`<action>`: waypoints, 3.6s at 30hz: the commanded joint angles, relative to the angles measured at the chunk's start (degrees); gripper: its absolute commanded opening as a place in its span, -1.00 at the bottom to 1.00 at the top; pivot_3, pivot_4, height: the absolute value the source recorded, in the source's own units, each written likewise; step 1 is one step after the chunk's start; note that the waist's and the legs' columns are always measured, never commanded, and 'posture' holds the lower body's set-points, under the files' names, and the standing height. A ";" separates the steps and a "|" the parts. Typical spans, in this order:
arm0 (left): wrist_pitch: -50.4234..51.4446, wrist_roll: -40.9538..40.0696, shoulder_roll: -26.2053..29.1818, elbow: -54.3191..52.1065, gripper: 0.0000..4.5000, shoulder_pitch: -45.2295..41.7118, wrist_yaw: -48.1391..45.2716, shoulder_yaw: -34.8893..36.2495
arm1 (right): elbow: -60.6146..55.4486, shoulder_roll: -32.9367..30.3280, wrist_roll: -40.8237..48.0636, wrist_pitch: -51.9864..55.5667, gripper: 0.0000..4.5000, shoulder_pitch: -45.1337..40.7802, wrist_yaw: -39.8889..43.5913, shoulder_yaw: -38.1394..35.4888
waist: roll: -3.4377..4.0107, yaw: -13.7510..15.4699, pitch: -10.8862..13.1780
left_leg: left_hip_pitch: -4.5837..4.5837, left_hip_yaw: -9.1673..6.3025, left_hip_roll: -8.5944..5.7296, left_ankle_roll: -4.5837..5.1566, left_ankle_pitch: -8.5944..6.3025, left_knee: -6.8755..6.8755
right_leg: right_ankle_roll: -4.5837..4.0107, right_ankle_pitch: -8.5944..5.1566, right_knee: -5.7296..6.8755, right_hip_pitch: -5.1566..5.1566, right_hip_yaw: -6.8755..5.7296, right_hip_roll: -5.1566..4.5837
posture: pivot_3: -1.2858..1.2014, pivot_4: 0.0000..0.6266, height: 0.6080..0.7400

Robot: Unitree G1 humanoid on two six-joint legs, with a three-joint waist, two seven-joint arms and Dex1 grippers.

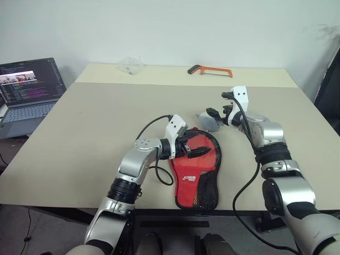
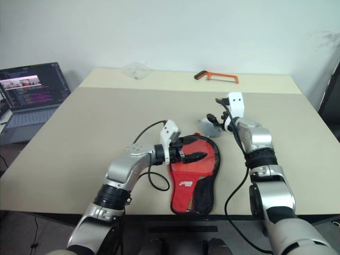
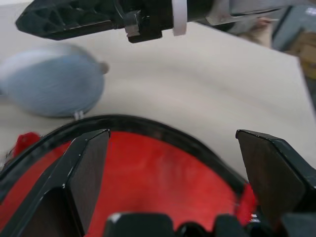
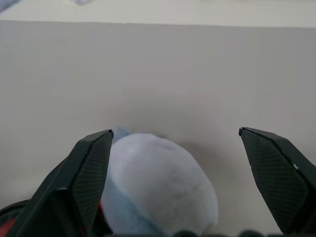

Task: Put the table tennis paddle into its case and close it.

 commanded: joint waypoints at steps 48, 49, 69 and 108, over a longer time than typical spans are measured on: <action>-0.04 8.23 -2.01 8.35 1.00 1.09 9.30 -9.44 | -38.33 -28.16 -17.57 5.93 -0.76 22.98 24.66 19.80 | 0.17 1.33 -0.09 | 0.45 0.17 -0.06 -0.02 0.00 0.04 | 0.31 -0.13 -0.04 0.33 0.14 -0.06 | 0.03 -0.52 1.00; -0.12 8.27 -1.98 8.58 1.00 0.92 9.16 -9.48 | -40.74 -29.66 -17.23 6.29 -0.76 24.36 26.24 19.82 | 0.18 1.33 -0.10 | 0.44 0.17 -0.07 -0.02 0.00 0.05 | 0.32 -0.14 -0.05 0.34 0.14 -0.07 | 0.03 -0.52 1.00; -1.51 10.26 -2.88 12.84 1.00 -1.61 7.38 -10.76 | -75.01 -49.43 -2.52 -3.69 -0.77 47.48 54.16 18.50 | 0.13 1.43 -0.09 | 0.74 0.15 -0.19 -0.06 -0.03 0.08 | 0.05 -0.42 -0.23 0.71 0.07 -0.25 | 0.03 -0.52 1.00; -3.55 12.44 -2.07 19.87 1.00 -5.46 7.41 -11.82 | -86.64 -49.44 -0.30 -2.33 -0.77 54.57 55.05 25.94 | -0.32 1.37 -0.35 | 0.88 0.07 -0.19 -0.24 -0.15 0.08 | -0.01 -0.50 -0.49 0.98 -0.07 -0.32 | 0.03 -0.52 1.00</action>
